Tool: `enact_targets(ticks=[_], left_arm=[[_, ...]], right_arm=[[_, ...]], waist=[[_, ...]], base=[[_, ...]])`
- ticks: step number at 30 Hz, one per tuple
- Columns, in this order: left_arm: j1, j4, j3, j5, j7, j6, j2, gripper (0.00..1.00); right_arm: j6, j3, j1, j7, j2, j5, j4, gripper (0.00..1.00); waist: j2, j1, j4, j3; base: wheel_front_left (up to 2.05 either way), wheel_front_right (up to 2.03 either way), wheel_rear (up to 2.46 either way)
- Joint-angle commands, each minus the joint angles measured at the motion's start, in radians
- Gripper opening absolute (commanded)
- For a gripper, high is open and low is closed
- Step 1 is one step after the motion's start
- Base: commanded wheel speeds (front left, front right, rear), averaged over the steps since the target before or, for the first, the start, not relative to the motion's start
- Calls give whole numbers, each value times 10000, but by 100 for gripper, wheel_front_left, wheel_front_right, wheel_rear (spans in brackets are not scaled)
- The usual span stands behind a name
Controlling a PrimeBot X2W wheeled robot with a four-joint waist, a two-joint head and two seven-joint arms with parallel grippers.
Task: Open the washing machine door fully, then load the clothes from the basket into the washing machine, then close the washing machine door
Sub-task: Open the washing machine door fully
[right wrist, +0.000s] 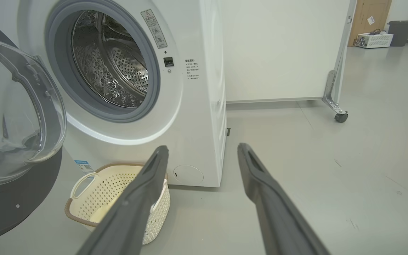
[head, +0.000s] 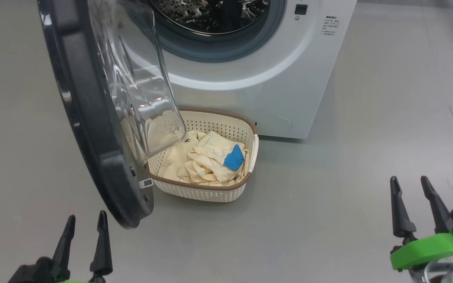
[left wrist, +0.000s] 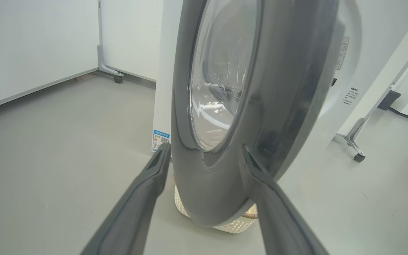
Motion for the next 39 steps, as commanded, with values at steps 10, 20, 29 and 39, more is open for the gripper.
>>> enact_targets(ticks=[10, 20, 29, 39], left_arm=[[-122, -251, 544, 40, -111, 6, 184, 100], [-69, -204, 611, 38, -111, 6, 194, 100], [-83, 44, 655, -131, -111, 6, 279, 0], [-597, -1069, 2398, 427, -111, 6, 330, 0]], right_arm=[[44, 59, 110, -95, 207, -192, -444, 100], [44, 122, 160, -95, 361, -168, -404, 100], [44, 153, 117, -95, 413, -153, -446, 100], [44, 50, 249, -95, 472, -195, -502, 100]], waist=[[-1, 0, -173, -52], [-1, 0, -372, -122], [-1, 0, -445, -120], [-1, 0, -220, -155]], base=[[0, 0, 0], [0, 0, 0], [0, 0, 0], [0, 0, 0]])
